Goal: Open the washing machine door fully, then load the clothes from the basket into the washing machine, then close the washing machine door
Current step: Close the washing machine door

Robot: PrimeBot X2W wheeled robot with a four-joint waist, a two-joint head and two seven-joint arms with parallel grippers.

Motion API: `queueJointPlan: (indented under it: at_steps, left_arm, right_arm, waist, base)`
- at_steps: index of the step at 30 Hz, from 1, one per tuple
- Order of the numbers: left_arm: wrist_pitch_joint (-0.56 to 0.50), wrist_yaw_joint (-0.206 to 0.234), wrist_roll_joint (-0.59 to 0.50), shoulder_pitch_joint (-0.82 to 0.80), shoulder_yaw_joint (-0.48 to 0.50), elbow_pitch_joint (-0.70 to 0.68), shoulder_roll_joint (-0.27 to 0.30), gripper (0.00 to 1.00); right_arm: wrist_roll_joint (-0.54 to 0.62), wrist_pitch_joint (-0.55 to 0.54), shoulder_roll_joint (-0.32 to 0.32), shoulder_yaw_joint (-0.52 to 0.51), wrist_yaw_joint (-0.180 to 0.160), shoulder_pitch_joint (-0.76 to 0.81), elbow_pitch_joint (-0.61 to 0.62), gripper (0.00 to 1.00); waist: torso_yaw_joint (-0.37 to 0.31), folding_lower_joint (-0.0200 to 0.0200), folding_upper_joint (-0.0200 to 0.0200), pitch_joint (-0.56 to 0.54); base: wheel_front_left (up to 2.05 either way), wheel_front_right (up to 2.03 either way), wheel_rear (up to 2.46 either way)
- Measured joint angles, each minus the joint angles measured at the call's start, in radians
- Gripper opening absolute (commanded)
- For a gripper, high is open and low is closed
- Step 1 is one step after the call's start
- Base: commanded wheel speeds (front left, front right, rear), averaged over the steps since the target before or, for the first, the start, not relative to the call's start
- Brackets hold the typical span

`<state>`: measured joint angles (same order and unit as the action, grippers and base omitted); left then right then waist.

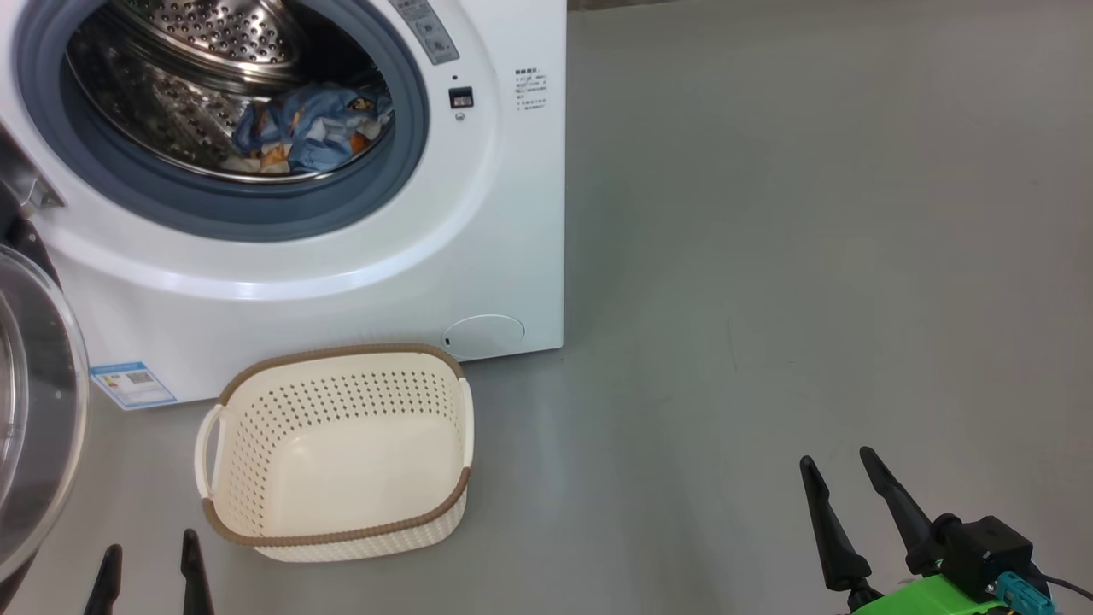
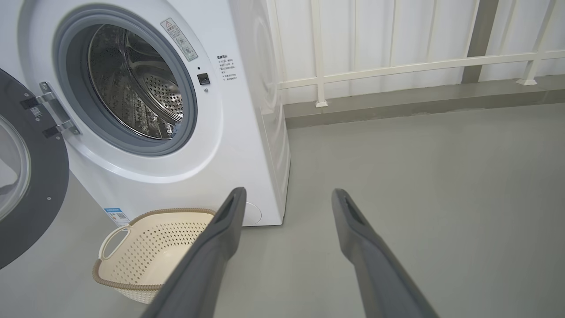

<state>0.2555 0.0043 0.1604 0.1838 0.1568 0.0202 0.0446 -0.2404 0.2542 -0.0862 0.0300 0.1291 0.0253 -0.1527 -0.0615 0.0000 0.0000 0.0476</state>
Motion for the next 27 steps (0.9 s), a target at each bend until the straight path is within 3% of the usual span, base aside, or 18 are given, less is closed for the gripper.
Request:
queueJointPlan:
  at_steps: [27]
  left_arm:
    - [0.000,0.018,0.013,-0.001,-0.012,-0.031,0.000,1.00]
  right_arm:
    - [0.000,0.000,0.000,-0.002,0.000,0.000,0.000,1.00]
  waist:
    - [0.036,0.0000,0.0000,-0.018]
  base:
    - [-0.06,0.06,0.00]
